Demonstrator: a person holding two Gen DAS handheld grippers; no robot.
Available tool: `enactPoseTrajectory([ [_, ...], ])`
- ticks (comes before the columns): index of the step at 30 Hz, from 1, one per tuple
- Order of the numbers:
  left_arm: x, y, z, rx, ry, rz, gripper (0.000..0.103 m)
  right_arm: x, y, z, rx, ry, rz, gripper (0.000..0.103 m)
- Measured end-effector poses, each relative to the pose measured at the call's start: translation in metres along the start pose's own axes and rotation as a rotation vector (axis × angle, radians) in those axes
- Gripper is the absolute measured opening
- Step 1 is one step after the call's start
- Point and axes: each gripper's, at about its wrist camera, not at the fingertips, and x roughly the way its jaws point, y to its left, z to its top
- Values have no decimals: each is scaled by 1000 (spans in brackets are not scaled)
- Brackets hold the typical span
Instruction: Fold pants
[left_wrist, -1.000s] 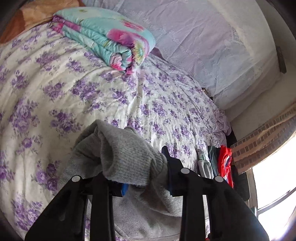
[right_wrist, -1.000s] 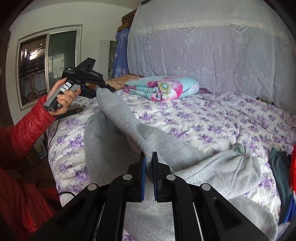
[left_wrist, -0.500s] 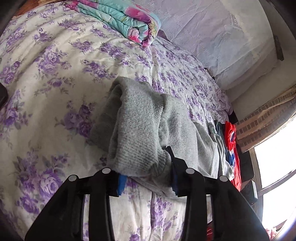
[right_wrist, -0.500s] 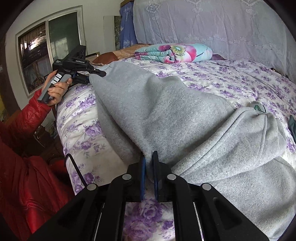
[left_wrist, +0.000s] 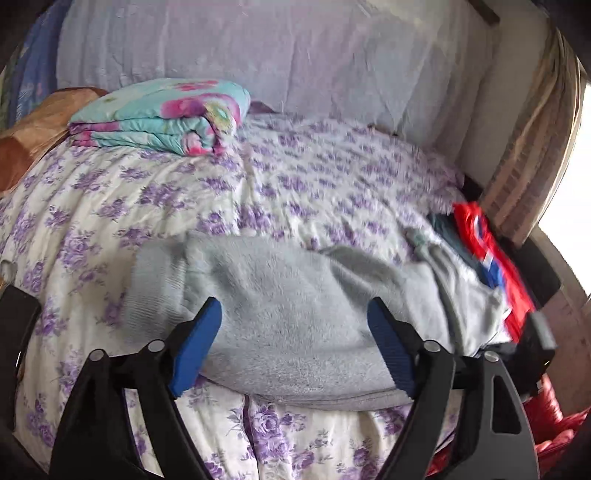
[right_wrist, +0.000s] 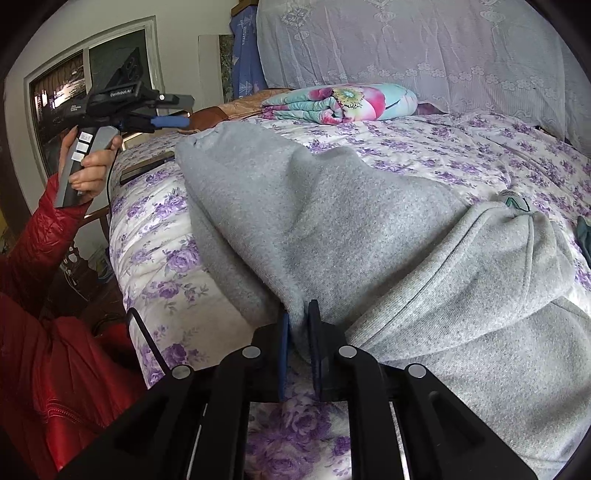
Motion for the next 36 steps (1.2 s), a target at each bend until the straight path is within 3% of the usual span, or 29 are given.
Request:
enactPoseTrajectory([
  [2,45,-2,-16,39,135,116,82,-1,-1,-1,12,-7,1,13],
  [3,58,-5,-26,67,158,169,82,-1,0,-1,15,-9,0,13],
  [6,50,-35,-40,216,94,324,83,-2,-1,0,24,-1,2,14],
  [7,45,-43,-38,241,95,330,83,-3,-2,2,28,5,12,16],
  [9,29,-61,-32,272,57,241,83,-14,-5,9,56,4,59,25],
  [10,20,-72,-29,285,25,188,84,-23,-8,13,82,-20,73,35],
  [12,11,-96,-23,332,-35,107,96,-50,-18,24,145,-123,66,46],
  [13,11,-107,-21,359,-59,72,96,-62,-26,31,180,-168,62,52],
  [15,25,-129,-17,410,-62,4,98,-76,-44,49,259,-227,-24,61],
  [16,37,-136,-16,421,-51,-19,98,-77,-53,59,299,-227,-119,67],
  [18,71,-143,-19,403,9,-52,98,-64,-70,77,352,-189,-274,74],
  [20,116,-140,-30,357,121,-49,99,-40,-86,90,382,-131,-343,75],
  [21,130,-137,-37,352,139,-37,99,-25,-92,96,391,-90,-381,76],
  [24,120,-127,-37,319,97,-99,99,19,-107,114,374,6,-497,80],
  [28,119,-121,-38,297,106,-132,99,69,-126,127,377,143,-665,87],
  [33,118,-122,-37,303,105,-128,99,95,-149,112,449,226,-682,89],
  [36,118,-121,-36,297,104,-137,99,90,-162,99,533,184,-623,89],
])
